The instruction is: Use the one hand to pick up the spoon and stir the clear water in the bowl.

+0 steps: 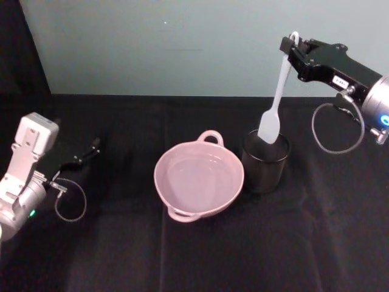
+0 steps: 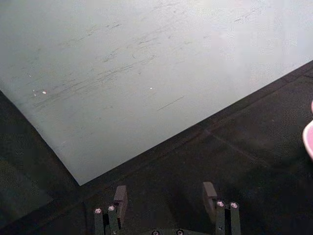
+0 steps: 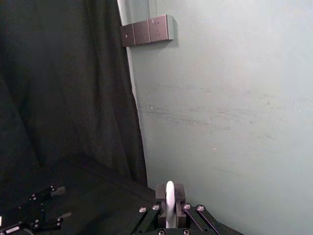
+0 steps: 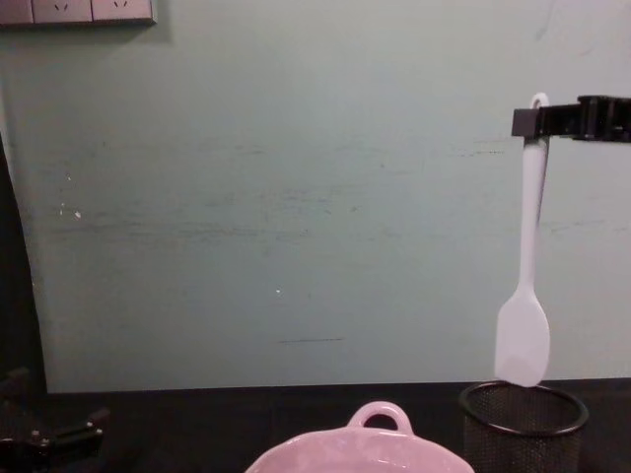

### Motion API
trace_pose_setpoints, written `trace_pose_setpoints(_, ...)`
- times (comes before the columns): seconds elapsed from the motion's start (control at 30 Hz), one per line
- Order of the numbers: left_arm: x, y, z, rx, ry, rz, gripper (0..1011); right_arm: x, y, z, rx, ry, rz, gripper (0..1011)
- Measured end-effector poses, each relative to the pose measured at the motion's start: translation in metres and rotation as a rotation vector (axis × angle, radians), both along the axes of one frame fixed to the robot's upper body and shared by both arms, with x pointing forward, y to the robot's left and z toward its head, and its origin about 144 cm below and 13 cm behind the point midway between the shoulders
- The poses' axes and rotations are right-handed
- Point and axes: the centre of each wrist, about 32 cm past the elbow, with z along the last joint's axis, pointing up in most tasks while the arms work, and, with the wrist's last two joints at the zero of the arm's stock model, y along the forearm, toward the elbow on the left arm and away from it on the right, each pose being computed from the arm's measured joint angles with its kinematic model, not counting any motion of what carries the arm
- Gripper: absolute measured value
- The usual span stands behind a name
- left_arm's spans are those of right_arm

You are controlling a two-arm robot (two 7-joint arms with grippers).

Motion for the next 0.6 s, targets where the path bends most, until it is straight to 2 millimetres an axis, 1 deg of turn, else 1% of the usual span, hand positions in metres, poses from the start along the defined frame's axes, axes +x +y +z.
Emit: trace_pose_setpoints(0.6, 0.0000, 0.0000, 0.0000, 0.000, 0.000, 0.000, 1011, 0.0001, -0.0003, -0.0011, 0.005, 0.002, -0.004, 112)
